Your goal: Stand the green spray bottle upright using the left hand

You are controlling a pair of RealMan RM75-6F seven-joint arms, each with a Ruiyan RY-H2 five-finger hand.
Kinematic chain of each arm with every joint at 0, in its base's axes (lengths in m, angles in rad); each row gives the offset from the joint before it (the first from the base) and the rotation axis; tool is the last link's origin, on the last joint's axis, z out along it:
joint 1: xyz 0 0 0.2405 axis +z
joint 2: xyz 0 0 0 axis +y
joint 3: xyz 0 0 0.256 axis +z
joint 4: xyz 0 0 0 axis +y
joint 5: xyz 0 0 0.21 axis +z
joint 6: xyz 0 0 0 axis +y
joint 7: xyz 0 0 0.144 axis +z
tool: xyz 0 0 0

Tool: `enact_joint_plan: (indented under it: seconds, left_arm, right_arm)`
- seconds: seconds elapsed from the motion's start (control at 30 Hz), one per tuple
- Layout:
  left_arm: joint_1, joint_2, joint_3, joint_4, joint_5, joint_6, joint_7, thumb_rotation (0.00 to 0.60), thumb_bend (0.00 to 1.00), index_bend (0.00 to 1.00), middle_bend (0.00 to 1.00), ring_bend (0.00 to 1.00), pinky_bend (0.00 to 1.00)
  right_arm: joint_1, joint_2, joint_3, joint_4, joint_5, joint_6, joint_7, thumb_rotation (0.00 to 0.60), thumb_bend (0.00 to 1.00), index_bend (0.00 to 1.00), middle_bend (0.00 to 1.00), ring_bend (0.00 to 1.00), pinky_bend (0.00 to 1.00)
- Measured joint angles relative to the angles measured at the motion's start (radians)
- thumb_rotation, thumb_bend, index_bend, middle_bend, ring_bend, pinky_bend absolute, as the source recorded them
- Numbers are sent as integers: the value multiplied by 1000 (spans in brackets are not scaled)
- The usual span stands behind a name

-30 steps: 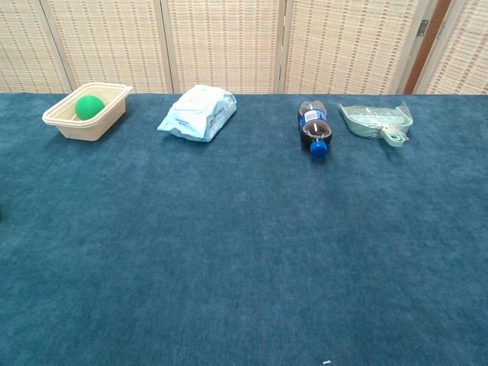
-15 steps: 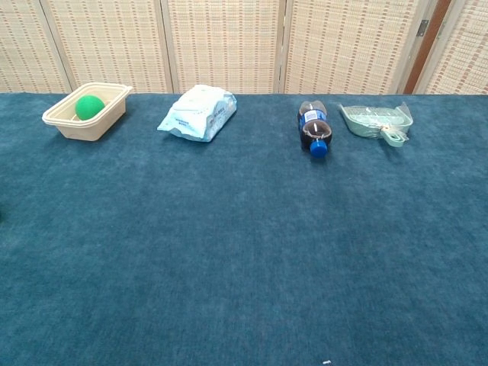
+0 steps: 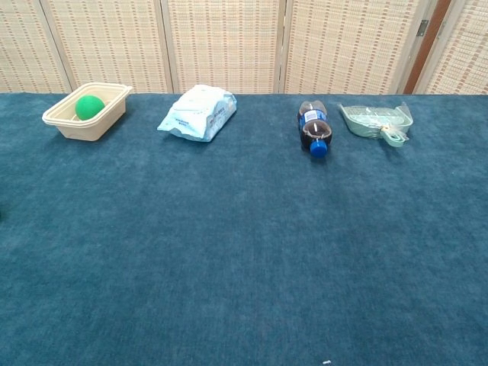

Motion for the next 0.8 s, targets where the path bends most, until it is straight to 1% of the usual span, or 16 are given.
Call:
enact_joint_plan:
  seconds: [0.33,0.47,0.63,0.67,0.8]
  left_arm:
    - [8,118,27,-30,4,-47,31,600,0,79,147,140,42]
    - [6,174,39,-49,-5,-84,59,600,0,108,142,140,43]
    - [-2,224,53,-60,-11,-119,106,600,2,109,124,140,42]
    - [-5,239,59,-61,-8,-132,112,600,18,108,124,140,42]
    - [-19,289,80,-61,13,-167,148,600,289,109,124,138,43]
  right_arm:
    - [8,-1,1,-10,0,-8,-14,600,241,417,405,380,806]
    - [11,2,2,-18,0,-10,-25,600,241,417,405,380,806]
    - [14,9,4,-29,-1,-10,-37,600,241,417,405,380,806]
    - [15,13,5,-33,-1,-9,-41,600,241,417,405,380,806]
    - [16,27,9,-48,-2,-2,-55,600,242,417,405,380,806]
